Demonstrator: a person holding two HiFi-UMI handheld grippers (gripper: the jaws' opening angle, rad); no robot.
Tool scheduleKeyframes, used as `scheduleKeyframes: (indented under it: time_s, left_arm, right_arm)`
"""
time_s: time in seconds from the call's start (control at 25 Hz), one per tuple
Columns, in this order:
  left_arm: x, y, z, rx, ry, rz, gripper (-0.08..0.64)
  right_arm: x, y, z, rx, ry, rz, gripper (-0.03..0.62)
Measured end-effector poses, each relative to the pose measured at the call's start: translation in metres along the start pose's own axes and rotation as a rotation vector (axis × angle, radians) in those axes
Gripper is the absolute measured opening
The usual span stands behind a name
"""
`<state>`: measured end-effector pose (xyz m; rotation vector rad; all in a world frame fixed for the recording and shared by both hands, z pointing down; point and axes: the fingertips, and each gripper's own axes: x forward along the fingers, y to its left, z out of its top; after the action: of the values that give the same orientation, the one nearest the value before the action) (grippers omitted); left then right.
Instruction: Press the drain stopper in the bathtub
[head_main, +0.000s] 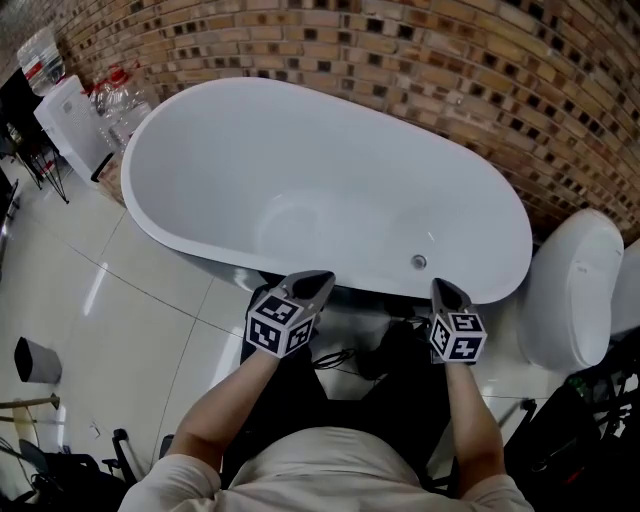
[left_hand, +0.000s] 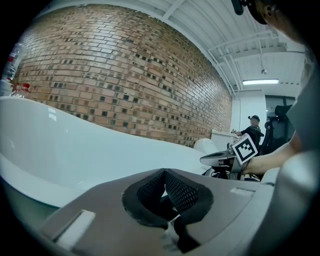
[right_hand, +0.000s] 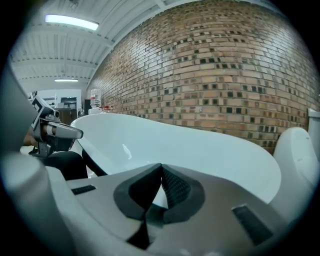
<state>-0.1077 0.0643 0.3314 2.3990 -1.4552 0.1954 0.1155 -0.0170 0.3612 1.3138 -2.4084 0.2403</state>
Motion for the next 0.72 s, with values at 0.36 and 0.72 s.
scheduleKeyframes:
  time_s: [0.36, 0.72]
  left_arm:
    - [-0.005, 0.023, -0.019, 0.026, 0.01, 0.061, 0.003]
    - [-0.01, 0.018, -0.014, 0.049, -0.044, 0.045, 0.005]
  right_arm:
    - [0.001, 0.0, 0.004, 0.028, -0.026, 0.009, 0.014]
    - [0.003, 0.004, 0.004, -0.003, -0.016, 0.013, 0.017]
